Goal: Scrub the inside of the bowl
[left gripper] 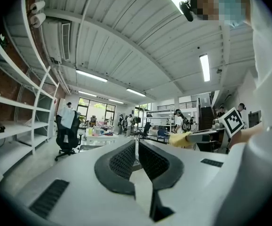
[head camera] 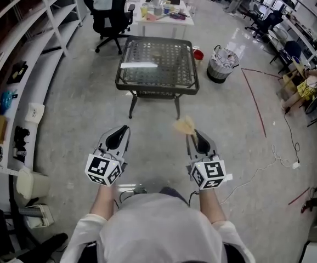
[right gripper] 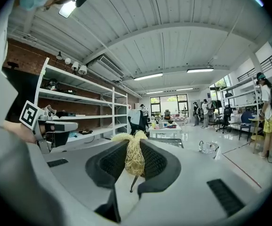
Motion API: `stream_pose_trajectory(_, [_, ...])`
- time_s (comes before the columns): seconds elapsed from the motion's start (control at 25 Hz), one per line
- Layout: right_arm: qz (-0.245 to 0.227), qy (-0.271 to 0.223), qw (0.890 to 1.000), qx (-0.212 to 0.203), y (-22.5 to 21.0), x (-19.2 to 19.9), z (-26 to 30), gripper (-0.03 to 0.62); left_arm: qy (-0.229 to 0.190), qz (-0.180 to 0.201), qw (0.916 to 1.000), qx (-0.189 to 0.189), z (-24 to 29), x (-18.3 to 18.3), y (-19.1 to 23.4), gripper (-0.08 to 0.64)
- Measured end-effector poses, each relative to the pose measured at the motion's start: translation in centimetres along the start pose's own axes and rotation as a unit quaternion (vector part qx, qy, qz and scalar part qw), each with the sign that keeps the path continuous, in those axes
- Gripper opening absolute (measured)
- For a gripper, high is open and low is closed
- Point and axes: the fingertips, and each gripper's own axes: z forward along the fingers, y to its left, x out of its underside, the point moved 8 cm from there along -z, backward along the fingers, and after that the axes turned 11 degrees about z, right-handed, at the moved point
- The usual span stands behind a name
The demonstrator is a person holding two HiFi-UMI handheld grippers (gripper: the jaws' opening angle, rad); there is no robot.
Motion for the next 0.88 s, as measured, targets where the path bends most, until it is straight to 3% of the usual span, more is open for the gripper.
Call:
stream_pose_trajectory(0.44, [0.005,0.006,1.0,0.023,-0.5,-0.2,2.9,0.087,0.006,-0.014,0.9998,0.01,1.9,1.6,3.7,0.044])
stream_pose_trajectory(0.88, [0.008,0.014,1.0,-0.018,-5.2,-1.9,11.9,0.087,0.016,-0.006,0.9996,-0.022,9.4,1.2,7.6,0.044])
